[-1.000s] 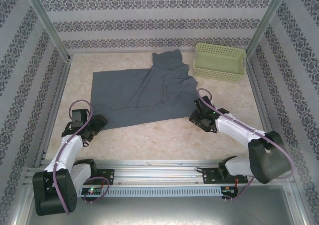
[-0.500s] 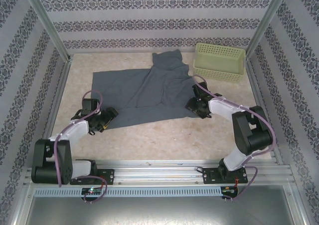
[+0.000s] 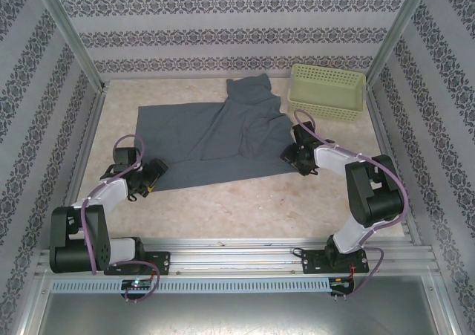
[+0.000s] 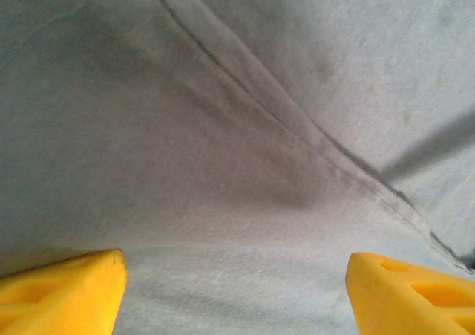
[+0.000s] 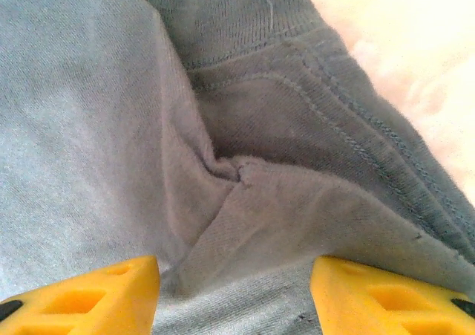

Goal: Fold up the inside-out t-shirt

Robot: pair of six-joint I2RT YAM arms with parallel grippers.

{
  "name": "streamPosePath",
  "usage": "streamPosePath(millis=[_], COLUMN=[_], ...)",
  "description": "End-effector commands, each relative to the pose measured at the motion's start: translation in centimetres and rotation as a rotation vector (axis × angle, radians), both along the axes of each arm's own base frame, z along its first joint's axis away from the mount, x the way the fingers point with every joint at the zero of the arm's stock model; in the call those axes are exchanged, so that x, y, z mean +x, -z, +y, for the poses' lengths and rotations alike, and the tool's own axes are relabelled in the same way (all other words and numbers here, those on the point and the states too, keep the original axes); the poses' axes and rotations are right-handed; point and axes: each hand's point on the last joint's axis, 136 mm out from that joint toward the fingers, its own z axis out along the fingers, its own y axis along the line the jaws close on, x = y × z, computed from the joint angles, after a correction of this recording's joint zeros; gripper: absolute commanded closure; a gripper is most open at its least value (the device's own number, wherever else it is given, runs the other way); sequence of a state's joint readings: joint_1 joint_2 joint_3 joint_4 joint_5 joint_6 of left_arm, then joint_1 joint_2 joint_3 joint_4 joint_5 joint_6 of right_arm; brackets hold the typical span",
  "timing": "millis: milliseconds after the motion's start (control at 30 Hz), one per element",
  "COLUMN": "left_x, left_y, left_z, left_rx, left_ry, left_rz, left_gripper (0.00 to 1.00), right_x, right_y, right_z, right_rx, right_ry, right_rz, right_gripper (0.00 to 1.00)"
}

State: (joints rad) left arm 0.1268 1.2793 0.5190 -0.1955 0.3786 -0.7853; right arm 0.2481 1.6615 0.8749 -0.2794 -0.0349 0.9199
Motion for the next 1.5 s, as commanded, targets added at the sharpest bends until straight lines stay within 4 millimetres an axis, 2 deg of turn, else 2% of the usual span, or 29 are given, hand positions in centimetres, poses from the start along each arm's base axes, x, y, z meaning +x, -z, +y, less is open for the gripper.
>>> streamPosePath(millis=[0,367,467,533,600,700,767,833,967,1033,1100,1233,1367,1467], left_x=[-4.2,-9.9,-10.7,-10.1,-8.7,-5.4,-2.7,-0.4,2.9,3.5,3.1,0.0,-4.2,-7.2], left_y=[2.2,1.3,0.7,-0.8,-2.7,-5.4,-6.3,-6.3,-4.7,-3.2,-1.5,1.4,3.1,3.5], left_z=[1.2,0.5,0.6,0.8,0.9,0.0,-1.5,-2.9,-4.5,-4.5,-4.1,-2.9,-2.0,-1.9], left_rx=[0.061,0.077,0.074,0.084,0.094,0.095,0.086,0.081,0.078,0.079,0.098,0.138,0.162,0.164], left_ry=[-0.024,-0.041,-0.096,-0.109,-0.094,-0.009,0.083,0.157,0.22,0.217,0.211,0.171,0.127,0.139], left_rz=[0.14,0.155,0.109,0.045,-0.016,-0.091,-0.102,-0.097,-0.069,-0.034,0.022,0.127,0.174,0.219], left_gripper=[0.21,0.23,0.25,0.26,0.26,0.26,0.25,0.25,0.25,0.24,0.24,0.22,0.22,0.22], right_x=[-4.2,-14.0,-15.5,-15.2,-13.8,-10.3,-7.8,-5.4,-1.3,-0.1,0.4,-1.1,-4.0,-6.8], right_y=[1.8,1.2,0.3,-0.9,-3.1,-6.6,-7.7,-8.3,-7.2,-5.7,-3.6,0.6,2.8,3.7], right_z=[-1.0,-2.8,-3.2,-3.2,-3.2,-2.0,-0.8,0.4,2.9,3.8,4.7,4.9,4.6,4.9], right_rx=[-0.064,-0.114,-0.102,-0.093,-0.106,-0.121,-0.127,-0.131,-0.103,-0.098,-0.082,-0.073,-0.065,-0.044], right_ry=[0.046,0.126,0.133,0.116,0.084,0.014,-0.037,-0.072,-0.137,-0.152,-0.166,-0.135,-0.114,-0.127], right_rz=[0.101,0.125,0.094,0.037,-0.035,-0.133,-0.164,-0.17,-0.14,-0.097,-0.039,0.073,0.129,0.178], right_gripper=[0.43,0.45,0.45,0.45,0.44,0.42,0.4,0.38,0.36,0.36,0.36,0.36,0.36,0.36])
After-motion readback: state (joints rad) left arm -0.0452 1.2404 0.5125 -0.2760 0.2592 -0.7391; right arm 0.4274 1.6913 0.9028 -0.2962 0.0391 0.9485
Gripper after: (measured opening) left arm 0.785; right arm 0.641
